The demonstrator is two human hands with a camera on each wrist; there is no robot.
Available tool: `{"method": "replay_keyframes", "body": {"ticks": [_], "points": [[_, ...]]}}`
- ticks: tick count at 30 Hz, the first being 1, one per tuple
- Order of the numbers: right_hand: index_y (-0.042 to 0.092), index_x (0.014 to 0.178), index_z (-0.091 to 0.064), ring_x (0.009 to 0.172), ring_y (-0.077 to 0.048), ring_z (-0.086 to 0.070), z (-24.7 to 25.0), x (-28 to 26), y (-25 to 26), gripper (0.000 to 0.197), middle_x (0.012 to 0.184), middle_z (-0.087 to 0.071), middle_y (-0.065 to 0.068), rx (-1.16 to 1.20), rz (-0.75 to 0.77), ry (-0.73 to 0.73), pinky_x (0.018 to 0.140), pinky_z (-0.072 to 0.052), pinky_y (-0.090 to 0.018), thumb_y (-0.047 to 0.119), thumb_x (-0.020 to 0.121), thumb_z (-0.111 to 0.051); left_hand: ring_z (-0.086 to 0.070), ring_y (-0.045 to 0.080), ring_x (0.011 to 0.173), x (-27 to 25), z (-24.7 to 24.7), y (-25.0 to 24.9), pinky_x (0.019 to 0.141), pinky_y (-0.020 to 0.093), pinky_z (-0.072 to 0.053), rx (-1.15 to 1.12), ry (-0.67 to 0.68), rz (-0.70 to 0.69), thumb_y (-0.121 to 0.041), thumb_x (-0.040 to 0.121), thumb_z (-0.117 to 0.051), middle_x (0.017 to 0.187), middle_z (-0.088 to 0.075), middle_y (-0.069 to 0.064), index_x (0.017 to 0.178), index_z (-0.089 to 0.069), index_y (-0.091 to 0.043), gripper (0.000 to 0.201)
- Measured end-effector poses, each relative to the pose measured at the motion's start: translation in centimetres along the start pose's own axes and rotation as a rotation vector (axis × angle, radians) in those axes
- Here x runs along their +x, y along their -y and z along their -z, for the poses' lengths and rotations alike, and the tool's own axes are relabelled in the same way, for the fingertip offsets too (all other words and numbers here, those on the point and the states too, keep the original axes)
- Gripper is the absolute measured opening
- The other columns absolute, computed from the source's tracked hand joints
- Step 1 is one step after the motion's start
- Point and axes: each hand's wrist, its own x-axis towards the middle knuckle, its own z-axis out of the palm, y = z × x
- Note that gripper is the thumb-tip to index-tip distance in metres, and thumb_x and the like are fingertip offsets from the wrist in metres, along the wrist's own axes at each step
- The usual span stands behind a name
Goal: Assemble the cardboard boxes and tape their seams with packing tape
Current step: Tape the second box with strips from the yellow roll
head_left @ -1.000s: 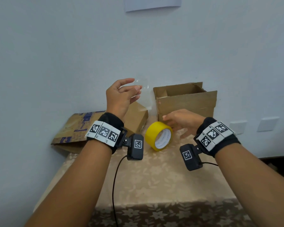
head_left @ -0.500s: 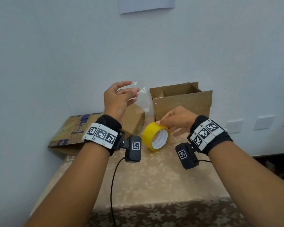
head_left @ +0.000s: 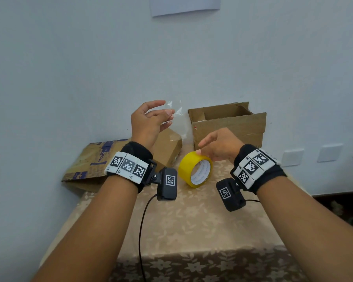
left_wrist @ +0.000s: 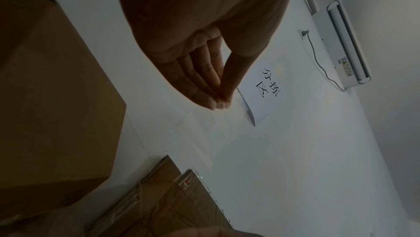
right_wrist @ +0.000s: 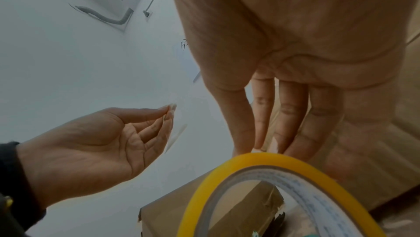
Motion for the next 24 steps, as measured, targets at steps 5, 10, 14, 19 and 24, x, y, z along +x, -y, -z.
{"method": "replay_keyframes", "body": {"ticks": [5, 10, 14, 19, 24], "points": [[0.019, 0.085, -0.076, 0.091, -0.026, -0.072, -0.5, 0.4, -0.2, 0.018, 0.098, -0.075, -0.008, -0.017, 0.020, -0.030, 0.077, -0.063, -0.038, 0.016, 0.076, -0.092, -0.075, 0.018, 0.086, 0.1, 0.0, 0.3, 0.077, 0.029, -0.060, 0.018, -0.009, 0.007, -0.002, 0.085, -0.079, 0.095, -0.079, 0.011, 0.117, -0.068, -0.011, 0.034], [0.020, 0.080, -0.075, 0.090, -0.022, -0.069, -0.8, 0.8, -0.5, 0.017, 0.092, -0.072, -0.004, -0.039, 0.058, -0.052, 0.074, -0.058, -0.034, 0.017, 0.077, -0.091, -0.075, 0.017, 0.086, 0.0, 0.0, 0.6, 0.077, 0.029, -0.061, 0.019, -0.016, 0.016, -0.003, 0.085, -0.079, 0.096, -0.079, 0.012, 0.117, -0.068, -0.012, 0.034], [0.023, 0.077, -0.074, 0.102, -0.024, -0.069, -0.8, 1.1, -0.9, 0.017, 0.093, -0.073, -0.003, -0.014, 0.053, -0.082, 0.088, -0.060, -0.038, 0.015, 0.080, -0.089, -0.075, 0.017, 0.086, 0.0, 0.0, 0.5, 0.077, 0.029, -0.061, 0.013, -0.022, 0.027, -0.003, 0.086, -0.079, 0.096, -0.079, 0.011, 0.117, -0.068, -0.013, 0.034], [0.024, 0.077, -0.074, 0.107, -0.025, -0.068, -0.9, 1.3, -1.1, 0.019, 0.099, -0.073, -0.005, 0.033, 0.052, -0.092, 0.097, -0.058, -0.043, 0.009, 0.082, -0.085, -0.073, 0.016, 0.081, 0.0, -0.2, 0.6, 0.075, 0.027, -0.061, -0.113, -0.015, 0.164, 0.002, 0.088, -0.074, 0.096, -0.078, 0.013, 0.117, -0.067, -0.012, 0.033], [0.019, 0.076, -0.076, 0.096, -0.023, -0.068, -1.4, 1.5, -1.2, 0.016, 0.088, -0.072, -0.004, 0.093, 0.038, -0.105, 0.086, -0.058, -0.037, 0.006, 0.081, -0.085, -0.072, 0.015, 0.075, -1.0, -1.2, 2.6, 0.069, 0.025, -0.063, -0.379, 0.046, 0.522, 0.006, 0.095, -0.062, 0.083, -0.077, 0.009, 0.127, -0.059, -0.007, 0.035]]}}
